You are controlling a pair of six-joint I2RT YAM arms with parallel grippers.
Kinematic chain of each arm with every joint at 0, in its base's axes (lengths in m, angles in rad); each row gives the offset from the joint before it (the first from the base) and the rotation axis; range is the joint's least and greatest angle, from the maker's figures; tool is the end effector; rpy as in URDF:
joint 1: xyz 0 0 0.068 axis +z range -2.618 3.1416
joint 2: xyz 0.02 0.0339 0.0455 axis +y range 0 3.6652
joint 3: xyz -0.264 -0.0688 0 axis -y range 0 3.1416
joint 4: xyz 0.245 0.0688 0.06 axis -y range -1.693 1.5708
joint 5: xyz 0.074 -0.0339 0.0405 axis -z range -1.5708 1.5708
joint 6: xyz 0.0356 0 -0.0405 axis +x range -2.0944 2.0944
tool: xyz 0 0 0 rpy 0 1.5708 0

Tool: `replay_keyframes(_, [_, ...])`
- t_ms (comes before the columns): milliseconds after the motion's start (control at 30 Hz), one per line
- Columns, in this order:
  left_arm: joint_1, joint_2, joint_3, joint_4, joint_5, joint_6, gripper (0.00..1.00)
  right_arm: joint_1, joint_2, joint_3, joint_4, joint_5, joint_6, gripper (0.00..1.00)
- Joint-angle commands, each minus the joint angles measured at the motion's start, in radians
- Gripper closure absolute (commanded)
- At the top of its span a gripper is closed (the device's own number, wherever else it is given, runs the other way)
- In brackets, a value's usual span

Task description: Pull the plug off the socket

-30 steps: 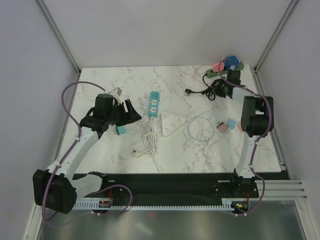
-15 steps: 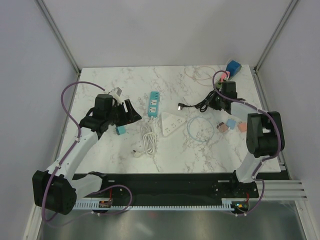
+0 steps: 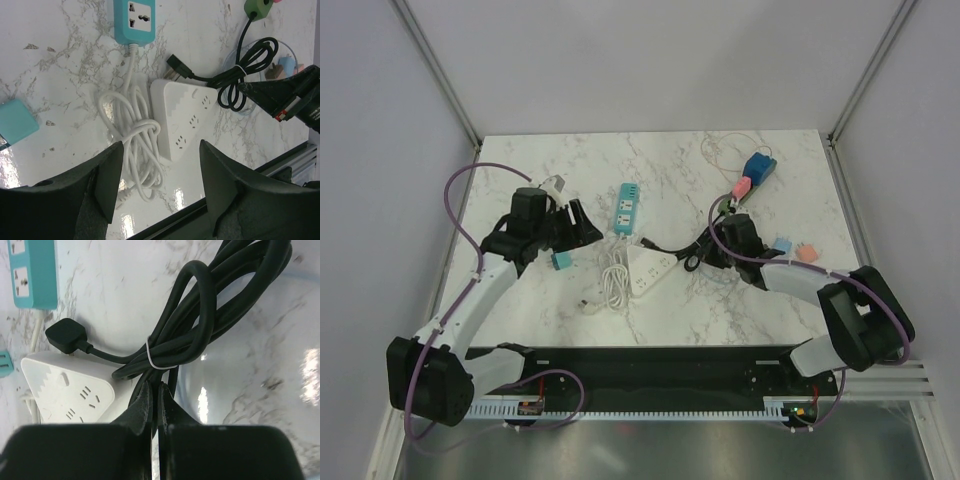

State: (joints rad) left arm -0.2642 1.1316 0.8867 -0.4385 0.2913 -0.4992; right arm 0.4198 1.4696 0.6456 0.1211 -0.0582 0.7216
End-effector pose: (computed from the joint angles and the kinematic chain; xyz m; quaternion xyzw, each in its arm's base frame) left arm 0.2327 -0.0735 0.2830 -0.0429 0.8948 -0.2799 0.3453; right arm 0.2616 0.1190 0.1663 0.1242 0.8985 0.2493 0.3394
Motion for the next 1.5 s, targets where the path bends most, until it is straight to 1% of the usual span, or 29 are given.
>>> replay_keyframes(0, [0.0,0.014,-0.002,0.041,0.038,0.034,0.32,0.111,-0.049,-0.052,0.086,-0.068,0.082,1.0])
replay_keyframes(33, [0.0,0.026,-0.003,0.041,0.046,0.036,0.32,0.147,-0.051,-0.061,0.112,-0.066,0.096,1.0])
replay_keyframes(100, [0.0,0.04,-0.002,0.049,0.069,0.039,0.32,0.168,-0.049,-0.07,0.126,-0.065,0.098,1.0])
replay_keyframes(167, [0.0,0.059,-0.003,0.053,0.08,0.042,0.32,0.174,-0.057,-0.064,0.109,-0.055,0.082,0.92])
replay_keyframes(200, [0.0,0.063,-0.003,0.055,0.088,0.045,0.32,0.174,-0.066,-0.049,0.069,-0.026,0.069,0.87])
replay_keyframes(233, [-0.004,0.075,-0.003,0.055,0.091,0.047,0.32,0.174,-0.08,-0.038,0.048,-0.006,0.056,0.79])
replay_keyframes(300, [-0.013,0.082,-0.002,0.06,0.085,0.051,0.32,0.174,-0.136,-0.017,0.013,0.052,0.026,0.71])
replay_keyframes(333, [-0.018,0.088,-0.002,0.066,0.083,0.053,0.31,0.174,-0.178,-0.011,0.006,0.072,0.019,0.65])
replay_keyframes(400, [-0.039,0.096,0.0,0.073,0.072,0.066,0.3,0.172,-0.213,0.008,-0.012,0.103,0.012,0.56])
replay_keyframes(467, [-0.073,0.112,0.004,0.084,0.063,0.083,0.29,0.166,-0.25,0.044,-0.041,0.106,-0.008,0.44])
replay_keyframes(500, [-0.085,0.12,0.008,0.089,0.065,0.09,0.28,0.159,-0.258,0.061,-0.06,0.115,-0.02,0.41])
replay_keyframes(567, [-0.133,0.144,0.018,0.096,0.062,0.102,0.27,0.145,-0.267,0.124,-0.109,0.136,-0.051,0.29])
replay_keyframes(600, [-0.148,0.155,0.024,0.096,0.062,0.103,0.27,0.134,-0.265,0.147,-0.179,0.152,-0.089,0.27])
replay_keyframes(633, [-0.162,0.164,0.038,0.096,0.063,0.103,0.26,0.104,-0.267,0.166,-0.208,0.175,-0.103,0.23])
replay_keyframes(667, [-0.185,0.172,0.047,0.096,0.062,0.1,0.26,0.08,-0.27,0.186,-0.228,0.176,-0.12,0.23])
replay_keyframes(700, [-0.194,0.183,0.058,0.096,0.062,0.097,0.26,0.026,-0.275,0.187,-0.25,0.172,-0.141,0.23])
replay_keyframes(767, [-0.225,0.197,0.098,0.096,0.046,0.087,0.26,-0.047,-0.302,0.164,-0.255,0.106,-0.151,0.23])
replay_keyframes(800, [-0.236,0.215,0.115,0.099,0.039,0.079,0.26,-0.118,-0.316,0.152,-0.253,0.084,-0.151,0.23])
replay_keyframes(833, [-0.247,0.233,0.157,0.101,0.032,0.071,0.26,-0.146,-0.34,0.14,-0.255,0.071,-0.152,0.23])
replay_keyframes(900, [-0.283,0.314,0.213,0.115,0.029,0.051,0.28,-0.208,-0.373,0.108,-0.261,0.069,-0.157,0.23])
replay_keyframes(967, [-0.314,0.382,0.294,0.144,0.032,0.016,0.32,-0.233,-0.382,0.094,-0.277,0.083,-0.163,0.23])
replay_keyframes(1000, [-0.323,0.461,0.343,0.19,0.037,-0.001,0.35,-0.254,-0.382,0.092,-0.287,0.087,-0.168,0.22])
replay_keyframes(1067, [-0.345,0.545,0.391,0.24,0.055,-0.066,0.47,-0.272,-0.37,0.112,-0.329,0.095,-0.177,0.22])
replay_keyframes(1100, [-0.351,0.58,0.432,0.306,0.058,-0.094,0.5,-0.289,-0.352,0.124,-0.349,0.097,-0.18,0.22])
replay_keyframes(1133, [-0.365,0.647,0.449,0.342,0.058,-0.148,0.55,-0.294,-0.341,0.156,-0.371,0.095,-0.188,0.22])
replay_keyframes(1200, [-0.38,0.7,0.497,0.418,0.023,-0.197,0.58,-0.3,-0.31,0.196,-0.448,0.11,-0.205,0.21])
replay_keyframes(1233, [-0.397,0.727,0.509,0.505,0.007,-0.217,0.62,-0.299,-0.304,0.23,-0.471,0.112,-0.209,0.21])
replay_keyframes(1333, [-0.432,0.844,0.557,0.653,-0.056,-0.297,0.66,-0.299,-0.282,0.295,-0.553,0.142,-0.221,0.2])
replay_keyframes(1467, [-0.466,0.936,0.601,0.771,-0.093,-0.346,0.7,-0.299,-0.261,0.362,-0.614,0.221,-0.218,0.19])
